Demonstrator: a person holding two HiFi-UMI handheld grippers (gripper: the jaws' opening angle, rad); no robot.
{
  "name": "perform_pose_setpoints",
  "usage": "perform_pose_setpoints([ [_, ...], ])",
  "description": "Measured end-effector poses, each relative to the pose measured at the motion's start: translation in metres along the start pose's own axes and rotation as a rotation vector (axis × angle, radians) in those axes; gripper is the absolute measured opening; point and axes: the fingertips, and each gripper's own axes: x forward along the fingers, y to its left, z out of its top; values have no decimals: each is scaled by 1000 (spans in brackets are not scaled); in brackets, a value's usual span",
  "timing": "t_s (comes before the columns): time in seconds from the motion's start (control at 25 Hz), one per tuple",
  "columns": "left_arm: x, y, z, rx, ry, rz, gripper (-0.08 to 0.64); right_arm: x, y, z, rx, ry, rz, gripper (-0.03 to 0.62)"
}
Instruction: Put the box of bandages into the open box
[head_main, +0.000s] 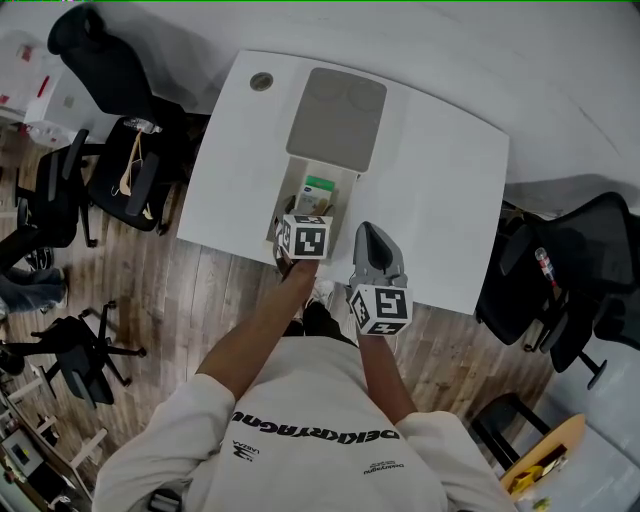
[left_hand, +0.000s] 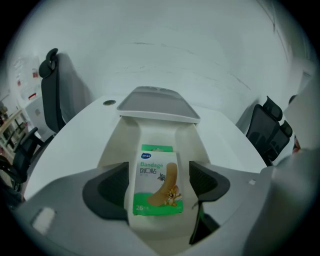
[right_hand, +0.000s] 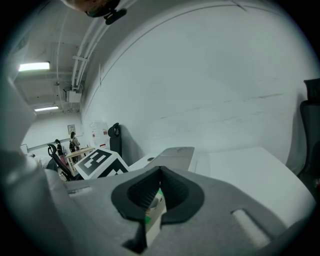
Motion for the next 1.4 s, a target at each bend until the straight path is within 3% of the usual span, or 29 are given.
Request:
perform_pose_setpoints([
  [0.2, -12, -1, 4, 0, -34, -11, 382, -5, 5, 0, -3, -5, -4, -2],
  [0.84, -61, -12, 18, 51, -173, -68, 175, -23, 22, 10, -22, -32, -15, -2],
  [1.08, -74, -16, 12, 68, -198, -82, 143, -31, 27, 14, -31, -43, -20, -2],
  [1.4, -96, -23, 12, 105, -264, -116, 49, -42, 37, 10, -37, -44, -23, -2],
])
